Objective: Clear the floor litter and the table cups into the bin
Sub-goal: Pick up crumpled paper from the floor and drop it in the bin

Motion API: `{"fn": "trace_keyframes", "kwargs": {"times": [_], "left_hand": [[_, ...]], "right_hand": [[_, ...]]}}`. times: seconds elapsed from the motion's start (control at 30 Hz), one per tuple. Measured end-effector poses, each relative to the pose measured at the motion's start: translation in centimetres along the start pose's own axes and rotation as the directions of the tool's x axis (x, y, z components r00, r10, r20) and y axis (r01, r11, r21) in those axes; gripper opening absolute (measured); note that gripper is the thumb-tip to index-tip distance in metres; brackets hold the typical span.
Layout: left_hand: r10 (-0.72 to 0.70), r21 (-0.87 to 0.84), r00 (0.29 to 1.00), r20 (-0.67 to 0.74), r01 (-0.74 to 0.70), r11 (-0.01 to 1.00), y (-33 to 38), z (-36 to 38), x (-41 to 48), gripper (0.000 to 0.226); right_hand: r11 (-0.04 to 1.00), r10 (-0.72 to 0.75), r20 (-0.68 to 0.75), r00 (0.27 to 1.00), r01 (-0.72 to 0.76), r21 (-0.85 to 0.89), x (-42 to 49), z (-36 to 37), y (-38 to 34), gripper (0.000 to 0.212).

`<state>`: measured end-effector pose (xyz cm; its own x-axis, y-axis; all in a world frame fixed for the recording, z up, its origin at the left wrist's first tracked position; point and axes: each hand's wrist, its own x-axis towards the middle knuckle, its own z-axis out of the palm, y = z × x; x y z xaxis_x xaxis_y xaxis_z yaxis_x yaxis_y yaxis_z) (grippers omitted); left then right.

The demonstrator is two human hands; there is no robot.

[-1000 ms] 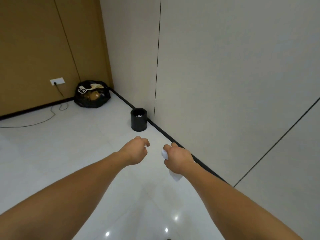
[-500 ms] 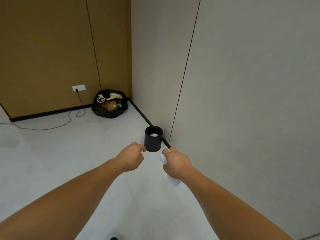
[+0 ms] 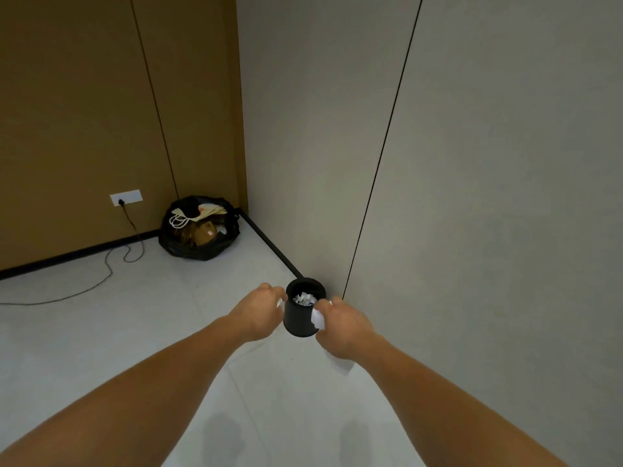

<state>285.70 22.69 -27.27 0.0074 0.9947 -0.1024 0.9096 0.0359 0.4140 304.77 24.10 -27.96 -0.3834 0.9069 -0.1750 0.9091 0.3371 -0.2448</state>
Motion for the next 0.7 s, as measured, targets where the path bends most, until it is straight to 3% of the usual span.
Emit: {"fn": "trace_keyframes", "kwargs": {"times": [0.13, 0.47, 0.7], "left_hand": [[0.012, 0.002, 0.997, 0.071, -0.012, 1.000, -1.4, 0.2, 8.2, 0.035], [-0.057, -0.008, 0.995, 0.084, 0.058, 0.998, -3.6, -1.6, 28.7, 0.036], [-0.029, -0.065, 0.986, 0.162, 0.040, 0.997, -6.1, 0.0, 41.4, 0.036]], "right_hand": [[0.997, 0.024, 0.036, 0.999, -0.026, 0.068, 8.4, -0.3, 2.1, 0.058], [0.991, -0.038, 0.068, 0.997, 0.029, 0.131, 29.9, -3.6, 8.4, 0.056], [0.983, -0.014, 0.115, 0.993, -0.008, 0.186, 41.6, -3.2, 10.7, 0.071]]}}
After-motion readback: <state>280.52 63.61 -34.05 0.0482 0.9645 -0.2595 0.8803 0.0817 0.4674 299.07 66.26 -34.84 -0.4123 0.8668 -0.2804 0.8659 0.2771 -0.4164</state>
